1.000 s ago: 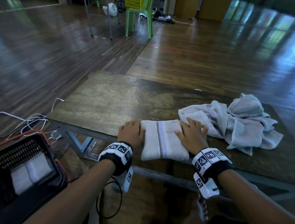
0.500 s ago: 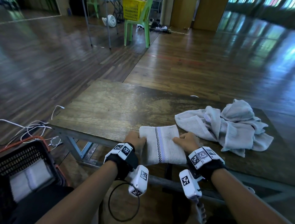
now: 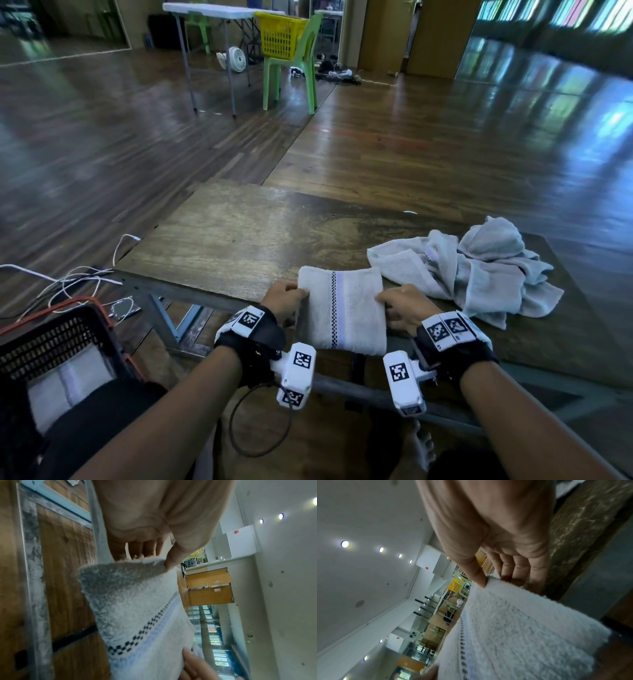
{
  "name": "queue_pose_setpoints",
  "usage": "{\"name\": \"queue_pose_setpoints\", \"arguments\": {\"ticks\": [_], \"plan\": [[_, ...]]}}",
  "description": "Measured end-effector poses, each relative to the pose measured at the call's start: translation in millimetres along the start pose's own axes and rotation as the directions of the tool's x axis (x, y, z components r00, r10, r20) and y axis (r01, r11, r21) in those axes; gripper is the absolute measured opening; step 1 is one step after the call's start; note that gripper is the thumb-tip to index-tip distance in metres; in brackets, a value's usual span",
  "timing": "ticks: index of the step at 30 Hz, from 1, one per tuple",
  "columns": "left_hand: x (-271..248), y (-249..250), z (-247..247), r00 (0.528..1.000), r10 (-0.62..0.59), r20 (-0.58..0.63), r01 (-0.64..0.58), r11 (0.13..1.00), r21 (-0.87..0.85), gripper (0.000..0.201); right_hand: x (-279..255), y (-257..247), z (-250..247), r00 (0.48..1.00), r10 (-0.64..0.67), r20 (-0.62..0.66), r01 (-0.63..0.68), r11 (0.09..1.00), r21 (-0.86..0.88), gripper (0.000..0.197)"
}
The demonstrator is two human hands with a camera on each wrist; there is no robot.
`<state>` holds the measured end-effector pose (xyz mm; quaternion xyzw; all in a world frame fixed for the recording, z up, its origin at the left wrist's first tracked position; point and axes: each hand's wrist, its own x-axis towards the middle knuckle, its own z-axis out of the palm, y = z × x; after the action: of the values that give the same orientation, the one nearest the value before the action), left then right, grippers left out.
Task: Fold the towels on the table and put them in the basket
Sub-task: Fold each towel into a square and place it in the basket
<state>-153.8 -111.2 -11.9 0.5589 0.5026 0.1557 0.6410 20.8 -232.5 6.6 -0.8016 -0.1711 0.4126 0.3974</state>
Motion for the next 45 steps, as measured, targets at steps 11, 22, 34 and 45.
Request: {"name": "queue_pose_setpoints", "arguments": {"ticks": [11,22,34,45], "plan": [[-96,39,-29,0.986,0.159,0.05,-0.145,0.966,-0.216,0.023,-103,-31,-15,0.972,-0.227,-0.06,0.233,0.964,0.129,0.015],[-187,105,-68,0.919,0.395,0.023,-0.369,0.876,-0.311,0.022,-206,-98,-37,0.866,-0.498,-0.041,0.499,0.866,0.023,0.025],[-238,91,-155,0.866,0.398,-0.304,-0.483,0.822,-0.301,0.019,-221,-153,49,0.794,-0.568,0.216,0.571,0.819,0.057,0.019],[-280,21,-255,0.746,0.207,-0.634,-0.474,0.833,-0.286,0.017,-225,-167,194,0.63,-0.521,0.576,0.596,0.8,0.071,0.016]]}}
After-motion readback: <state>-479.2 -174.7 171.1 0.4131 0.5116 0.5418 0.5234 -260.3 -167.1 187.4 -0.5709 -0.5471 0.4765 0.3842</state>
